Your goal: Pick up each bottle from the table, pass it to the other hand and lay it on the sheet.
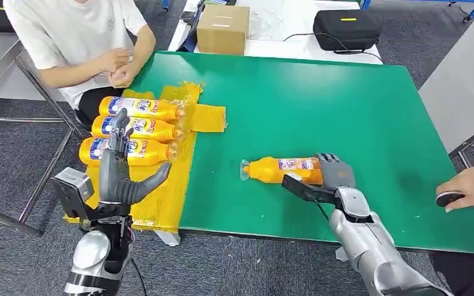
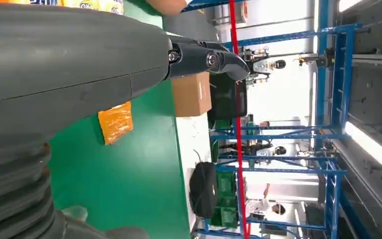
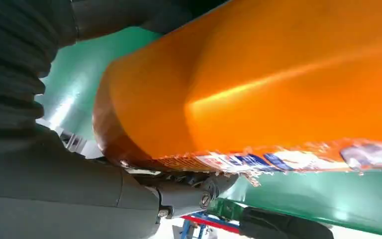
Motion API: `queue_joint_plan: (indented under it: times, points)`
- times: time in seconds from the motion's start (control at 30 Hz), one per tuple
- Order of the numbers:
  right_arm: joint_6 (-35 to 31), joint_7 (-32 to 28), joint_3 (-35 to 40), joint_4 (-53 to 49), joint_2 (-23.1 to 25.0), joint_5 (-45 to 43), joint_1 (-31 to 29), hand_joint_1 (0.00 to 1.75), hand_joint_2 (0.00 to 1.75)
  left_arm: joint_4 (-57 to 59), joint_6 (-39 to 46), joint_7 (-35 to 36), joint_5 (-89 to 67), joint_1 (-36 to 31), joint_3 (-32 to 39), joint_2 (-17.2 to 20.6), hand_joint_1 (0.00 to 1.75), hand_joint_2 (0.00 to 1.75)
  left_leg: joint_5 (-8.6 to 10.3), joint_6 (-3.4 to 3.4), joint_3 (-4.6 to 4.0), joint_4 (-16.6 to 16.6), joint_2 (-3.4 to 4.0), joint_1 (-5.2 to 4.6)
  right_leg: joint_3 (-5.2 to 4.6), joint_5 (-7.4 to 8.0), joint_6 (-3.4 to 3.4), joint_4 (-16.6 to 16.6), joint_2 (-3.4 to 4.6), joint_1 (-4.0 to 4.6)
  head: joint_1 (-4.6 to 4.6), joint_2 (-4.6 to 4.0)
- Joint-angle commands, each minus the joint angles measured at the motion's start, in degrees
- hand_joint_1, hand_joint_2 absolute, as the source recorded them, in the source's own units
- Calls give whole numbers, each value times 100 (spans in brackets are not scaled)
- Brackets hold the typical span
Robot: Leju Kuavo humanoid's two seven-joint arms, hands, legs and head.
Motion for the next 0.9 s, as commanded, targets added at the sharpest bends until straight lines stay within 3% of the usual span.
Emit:
queue_joint_plan:
  times: [0.03,0.23,0.43,0.5,0.57,0.67,0.8,0.9]
  points:
    - [410,-350,-96,899,-12,-350,-232,175,175,607,-42,23,100,-367,-181,214,0,175,-5,-7,27,-6,-13,3,31,-9,-9,-5,-14,3,2,0]
    - [595,-653,-89,1053,-68,-592,-242,175,175,777,-59,15,204,-473,-241,248,0,175,-5,-9,50,-10,-16,6,56,-10,-12,-12,-17,7,2,0]
    - [518,-1858,-533,718,60,-1752,26,175,175,907,-60,-60,334,-572,-323,294,0,175,-3,-11,66,-11,-18,7,69,-8,-14,-12,-18,8,2,0]
    - [504,-1849,-517,693,102,-1766,53,175,175,907,-59,-62,335,-566,-327,294,0,175,-2,-8,61,-8,-5,6,59,-3,-9,-10,-5,7,2,0]
    - [273,-2451,-890,43,372,-2648,369,175,175,888,23,-129,272,-495,-327,264,0,175,-6,-14,75,-11,2,9,70,-4,-18,-14,-1,10,2,0]
    - [276,-2732,-927,-1256,603,-3680,983,175,175,1104,-256,39,595,-400,-414,185,0,175,-8,-12,71,-10,10,8,62,-4,-15,-10,5,9,0,0]
    - [314,-2615,-806,-1468,531,-3789,1083,175,175,1207,-253,-34,611,-394,-473,171,0,175,-11,-10,67,-9,3,3,61,-12,-14,-1,-1,4,0,0]
    - [301,-3154,-1210,-2288,816,-4821,1503,175,175,1424,-481,111,779,-248,-652,108,0,175,-9,-7,43,-6,0,2,42,-10,-10,-2,-1,3,-4,0]
